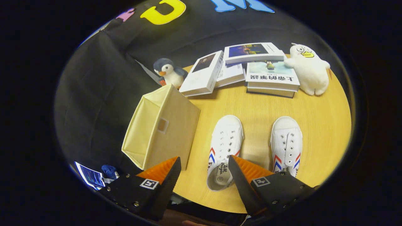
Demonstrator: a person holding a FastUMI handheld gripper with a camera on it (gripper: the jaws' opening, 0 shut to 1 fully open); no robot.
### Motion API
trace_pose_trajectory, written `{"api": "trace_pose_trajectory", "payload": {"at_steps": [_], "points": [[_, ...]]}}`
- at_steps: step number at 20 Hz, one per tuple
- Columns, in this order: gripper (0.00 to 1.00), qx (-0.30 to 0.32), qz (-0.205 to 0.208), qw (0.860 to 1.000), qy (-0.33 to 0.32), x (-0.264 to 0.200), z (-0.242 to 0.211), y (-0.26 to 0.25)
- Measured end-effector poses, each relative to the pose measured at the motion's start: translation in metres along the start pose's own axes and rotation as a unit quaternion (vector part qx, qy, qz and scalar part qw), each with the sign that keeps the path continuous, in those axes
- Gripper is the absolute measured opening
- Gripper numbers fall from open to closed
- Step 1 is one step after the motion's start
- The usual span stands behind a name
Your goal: Open the storage box then place both shoes into the box .Put the left shoe in first, then the right shoe, with the right side of both shoes facing outward in a uniform manner.
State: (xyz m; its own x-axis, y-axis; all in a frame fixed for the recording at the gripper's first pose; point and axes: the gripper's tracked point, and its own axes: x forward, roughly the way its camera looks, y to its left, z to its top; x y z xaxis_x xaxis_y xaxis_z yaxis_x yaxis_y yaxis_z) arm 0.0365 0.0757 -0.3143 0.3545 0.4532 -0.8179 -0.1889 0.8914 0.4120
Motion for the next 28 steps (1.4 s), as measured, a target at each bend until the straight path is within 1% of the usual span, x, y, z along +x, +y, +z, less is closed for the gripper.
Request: {"api": "trace_pose_trajectory", "payload": {"at_steps": [2, 3, 6, 8, 10, 11, 13, 14, 15, 16, 17, 18, 19, 21, 23, 25, 28], "points": [[0.92, -0.004, -0.015, 1.000, 0.015, 0.009, -0.013, -0.014], [0.90, -0.009, -0.026, 0.999, 0.024, 0.016, -0.019, -0.022], [0.89, -0.034, -0.065, 0.996, 0.055, 0.031, -0.035, -0.051], [0.87, -0.040, -0.071, 0.994, 0.072, 0.045, -0.042, -0.060], [0.83, -0.040, -0.094, 0.991, 0.087, 0.055, -0.045, -0.073], [0.80, -0.038, -0.098, 0.991, 0.087, 0.061, -0.043, -0.075], [0.59, -0.020, -0.091, 0.992, 0.081, 0.072, -0.040, -0.075], [0.54, -0.014, -0.085, 0.993, 0.083, 0.075, -0.039, -0.074], [0.38, -0.012, -0.077, 0.993, 0.093, 0.079, -0.043, -0.071], [0.22, -0.018, -0.072, 0.994, 0.086, 0.079, -0.039, -0.067], [0.15, -0.035, -0.076, 0.993, 0.088, 0.080, -0.041, -0.069], [0.06, -0.047, -0.080, 0.992, 0.088, 0.075, -0.038, -0.068], [0.00, -0.042, -0.082, 0.992, 0.091, 0.078, -0.042, -0.068], [0.00, -0.014, -0.070, 0.992, 0.103, 0.073, -0.043, -0.066], [0.00, 0.024, -0.048, 0.992, 0.110, 0.068, -0.041, -0.057], [0.00, 0.040, -0.038, 0.992, 0.113, 0.059, -0.041, -0.052], [0.00, 0.046, -0.036, 0.992, 0.113, 0.039, -0.037, -0.045]]}}
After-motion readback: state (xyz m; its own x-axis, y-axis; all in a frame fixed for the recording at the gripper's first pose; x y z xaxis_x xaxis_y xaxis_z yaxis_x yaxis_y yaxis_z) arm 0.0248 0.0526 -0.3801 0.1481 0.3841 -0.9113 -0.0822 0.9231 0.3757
